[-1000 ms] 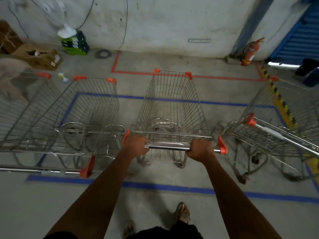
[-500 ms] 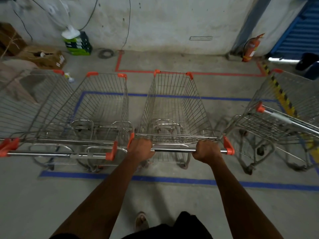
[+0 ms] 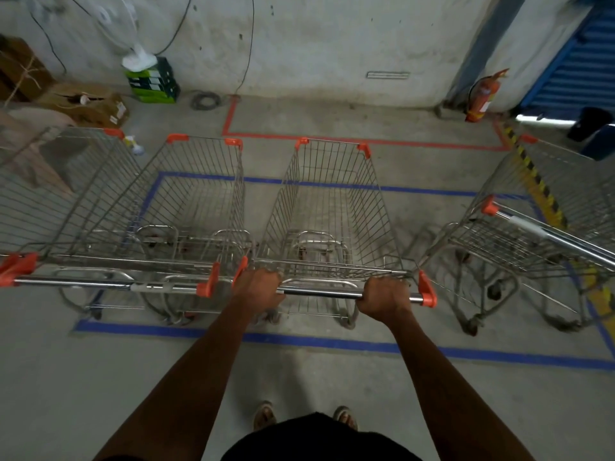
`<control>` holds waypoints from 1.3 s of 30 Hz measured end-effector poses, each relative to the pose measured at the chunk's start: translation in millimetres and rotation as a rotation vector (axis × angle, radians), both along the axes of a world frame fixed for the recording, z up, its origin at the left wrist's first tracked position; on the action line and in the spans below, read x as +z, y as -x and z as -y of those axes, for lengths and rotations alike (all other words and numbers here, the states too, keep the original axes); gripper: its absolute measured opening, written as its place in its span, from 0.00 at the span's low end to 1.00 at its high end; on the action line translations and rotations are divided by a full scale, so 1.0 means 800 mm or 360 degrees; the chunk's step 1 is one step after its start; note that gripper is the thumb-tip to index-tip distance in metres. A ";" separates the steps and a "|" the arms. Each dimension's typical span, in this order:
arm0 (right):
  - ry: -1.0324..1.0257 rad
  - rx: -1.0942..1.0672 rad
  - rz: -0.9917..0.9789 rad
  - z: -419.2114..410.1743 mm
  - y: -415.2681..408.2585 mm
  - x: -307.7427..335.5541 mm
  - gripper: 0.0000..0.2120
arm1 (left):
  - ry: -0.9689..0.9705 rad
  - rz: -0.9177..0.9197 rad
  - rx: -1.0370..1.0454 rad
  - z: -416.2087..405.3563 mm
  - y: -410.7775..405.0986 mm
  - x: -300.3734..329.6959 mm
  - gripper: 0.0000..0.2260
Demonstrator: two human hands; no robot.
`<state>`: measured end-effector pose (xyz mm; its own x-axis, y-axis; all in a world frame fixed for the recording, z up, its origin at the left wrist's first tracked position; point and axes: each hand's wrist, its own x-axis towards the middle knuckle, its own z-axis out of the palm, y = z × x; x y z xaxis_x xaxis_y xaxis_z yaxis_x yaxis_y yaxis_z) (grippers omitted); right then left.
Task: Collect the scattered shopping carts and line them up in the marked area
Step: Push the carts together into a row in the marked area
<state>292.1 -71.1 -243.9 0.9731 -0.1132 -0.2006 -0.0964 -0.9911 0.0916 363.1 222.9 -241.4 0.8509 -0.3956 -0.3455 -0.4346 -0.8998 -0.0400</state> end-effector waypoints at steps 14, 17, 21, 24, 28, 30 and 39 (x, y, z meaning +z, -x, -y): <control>-0.0111 -0.0006 -0.0011 -0.022 0.015 -0.005 0.15 | 0.0020 -0.0001 -0.0021 -0.026 0.008 0.002 0.16; -0.0111 -0.0002 -0.0009 -0.022 0.014 -0.003 0.14 | 0.0050 0.0000 -0.0026 -0.027 0.012 0.004 0.15; -0.0117 -0.0016 -0.0021 -0.024 0.014 0.000 0.12 | 0.0055 0.0029 -0.0033 -0.029 0.015 0.006 0.16; -0.0136 -0.0015 -0.0036 -0.028 0.014 0.001 0.13 | 0.0070 0.0004 -0.0031 -0.034 0.012 0.006 0.16; -0.0148 -0.0003 -0.0022 -0.038 0.014 0.002 0.14 | 0.0081 0.0002 -0.0065 -0.043 0.006 0.002 0.16; -0.0153 -0.0004 -0.0029 -0.041 0.014 0.001 0.14 | 0.0052 0.0002 -0.0071 -0.047 0.005 0.001 0.16; -0.0126 -0.0001 -0.0036 -0.046 0.014 0.004 0.15 | 0.0010 0.0039 -0.0031 -0.049 0.008 -0.002 0.16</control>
